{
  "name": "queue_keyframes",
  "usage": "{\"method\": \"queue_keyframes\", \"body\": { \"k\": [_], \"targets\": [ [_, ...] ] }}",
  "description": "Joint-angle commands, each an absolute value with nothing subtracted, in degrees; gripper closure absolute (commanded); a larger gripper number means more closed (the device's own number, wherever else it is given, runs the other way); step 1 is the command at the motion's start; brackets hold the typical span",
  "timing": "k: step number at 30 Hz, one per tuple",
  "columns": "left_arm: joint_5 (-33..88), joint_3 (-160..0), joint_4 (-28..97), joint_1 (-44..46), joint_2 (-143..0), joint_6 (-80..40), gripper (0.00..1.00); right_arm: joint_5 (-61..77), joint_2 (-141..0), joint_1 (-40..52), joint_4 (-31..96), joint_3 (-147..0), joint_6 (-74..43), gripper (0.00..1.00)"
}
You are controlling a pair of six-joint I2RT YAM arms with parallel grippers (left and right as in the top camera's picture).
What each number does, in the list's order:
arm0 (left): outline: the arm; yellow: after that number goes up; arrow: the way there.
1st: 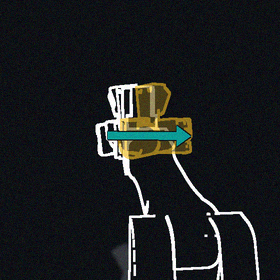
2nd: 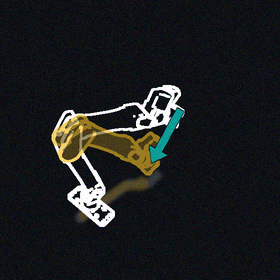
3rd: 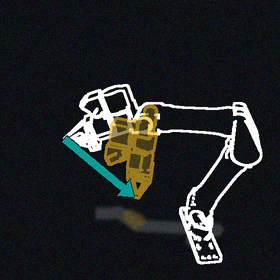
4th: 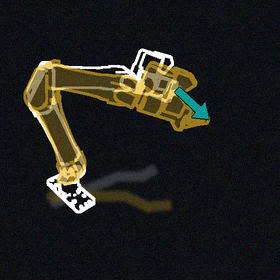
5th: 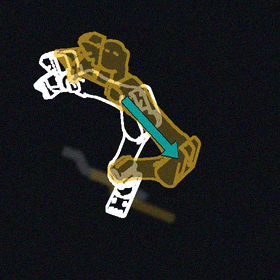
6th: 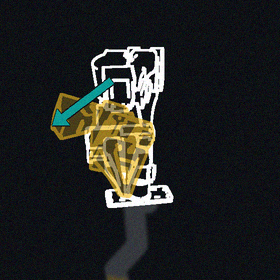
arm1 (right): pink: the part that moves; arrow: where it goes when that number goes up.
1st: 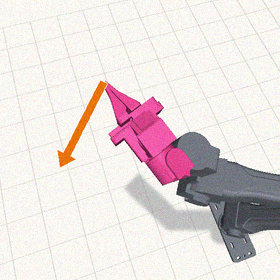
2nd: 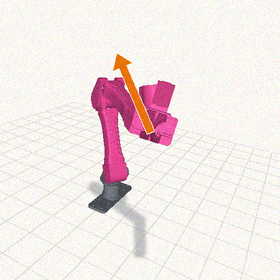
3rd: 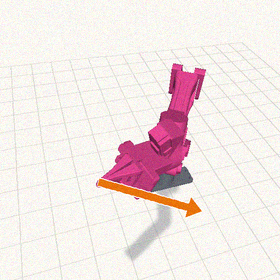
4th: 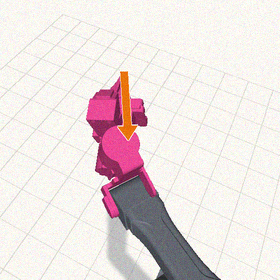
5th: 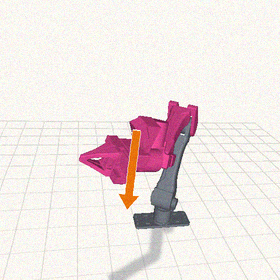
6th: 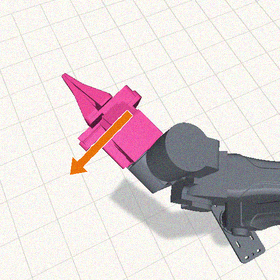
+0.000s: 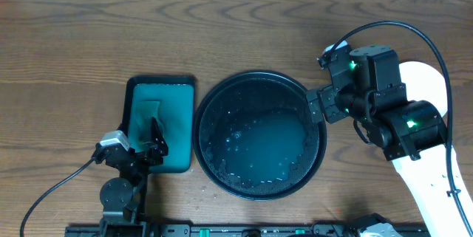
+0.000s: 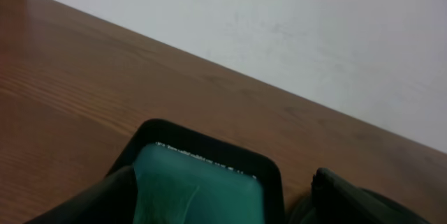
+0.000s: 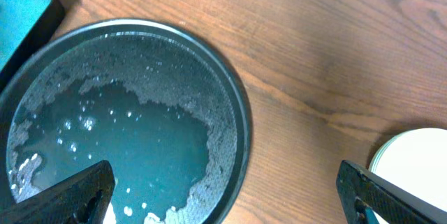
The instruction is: Clean dirty plates on tray and stack at the side
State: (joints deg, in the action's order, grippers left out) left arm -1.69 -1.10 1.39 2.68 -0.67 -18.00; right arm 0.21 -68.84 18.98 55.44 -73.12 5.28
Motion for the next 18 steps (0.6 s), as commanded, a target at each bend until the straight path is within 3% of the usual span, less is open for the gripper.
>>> {"method": "queue_keyframes", "body": {
  "k": [1, 11, 18],
  "targets": [
    [-2.04, -0.23, 4.03, 2.44, -0.08, -14.92, 0.2, -0.14, -68.9, 19.7, 55.35, -73.69, 5.87, 0.01],
    [-0.47, -0.23, 4.27, 2.44, -0.1, -3.03, 0.2, -0.14, -68.9, 19.7, 55.35, -73.69, 5.87, 0.01],
    [-0.49, -0.23, 4.23, 2.44, -0.23, -3.46, 0.2, -0.14, -68.9, 19.7, 55.35, -73.69, 5.87, 0.01]
  ]
}}
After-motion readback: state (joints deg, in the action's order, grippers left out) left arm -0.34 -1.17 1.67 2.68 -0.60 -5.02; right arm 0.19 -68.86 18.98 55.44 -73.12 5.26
